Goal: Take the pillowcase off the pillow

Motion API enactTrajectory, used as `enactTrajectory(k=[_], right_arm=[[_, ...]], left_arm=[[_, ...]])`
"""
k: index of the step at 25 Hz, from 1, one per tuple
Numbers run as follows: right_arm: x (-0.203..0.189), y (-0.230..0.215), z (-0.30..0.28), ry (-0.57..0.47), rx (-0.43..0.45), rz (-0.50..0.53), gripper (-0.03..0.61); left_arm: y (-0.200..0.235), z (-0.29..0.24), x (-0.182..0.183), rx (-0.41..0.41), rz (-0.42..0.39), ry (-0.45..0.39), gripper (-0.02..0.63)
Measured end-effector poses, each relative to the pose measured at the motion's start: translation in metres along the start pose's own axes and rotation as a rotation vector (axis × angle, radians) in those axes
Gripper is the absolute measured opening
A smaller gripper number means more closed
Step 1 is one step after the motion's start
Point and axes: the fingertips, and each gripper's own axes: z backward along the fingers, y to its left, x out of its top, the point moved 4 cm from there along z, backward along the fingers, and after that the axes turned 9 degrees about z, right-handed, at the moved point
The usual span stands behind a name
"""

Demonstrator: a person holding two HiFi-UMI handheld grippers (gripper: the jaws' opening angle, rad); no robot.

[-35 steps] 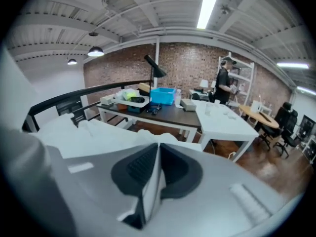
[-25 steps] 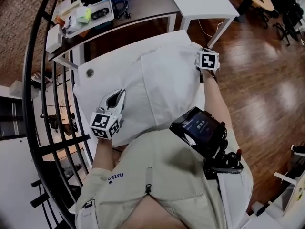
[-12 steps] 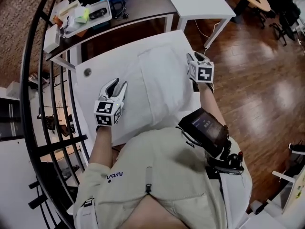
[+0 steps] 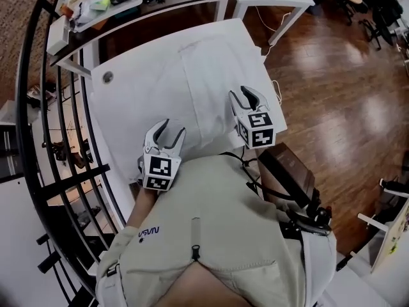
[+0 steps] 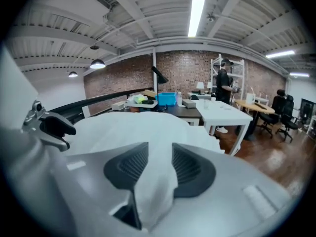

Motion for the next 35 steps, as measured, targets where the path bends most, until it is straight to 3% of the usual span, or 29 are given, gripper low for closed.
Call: enactTrajectory(k=[7, 15, 19, 25, 29, 35], right_arm=[[-0.027, 0.047, 0.022, 0.053, 0.066, 0.06, 0.16], [-0.041, 0.097, 0.011, 0.109, 0.083, 0.156, 0.159], [-0.045, 0.101, 0.004, 0.148, 0.034, 0.199, 0.135], [-0.047, 0.102, -0.003, 0.154, 0.028, 0.228, 0.09], [-0.049, 0.101, -0.001, 0.164, 0.009, 0.244, 0.028], [-0.044, 0.085, 0.008, 0.152, -0.065, 0.276, 0.005]], left_arm=[[0.004, -0.015, -0.027, 0.014, 0.027, 0.029, 0.209], [0.026, -0.022, -0.032, 0.06, -0.003, 0.022, 0.066], [0.027, -0.024, -0.034, 0.044, -0.015, 0.03, 0.034], [0.031, -0.024, -0.034, 0.03, 0.016, 0.015, 0.025], [0.03, -0.022, -0.032, 0.007, 0.036, 0.007, 0.02], [0.039, -0.007, -0.014, -0.003, 0.084, -0.057, 0.017]])
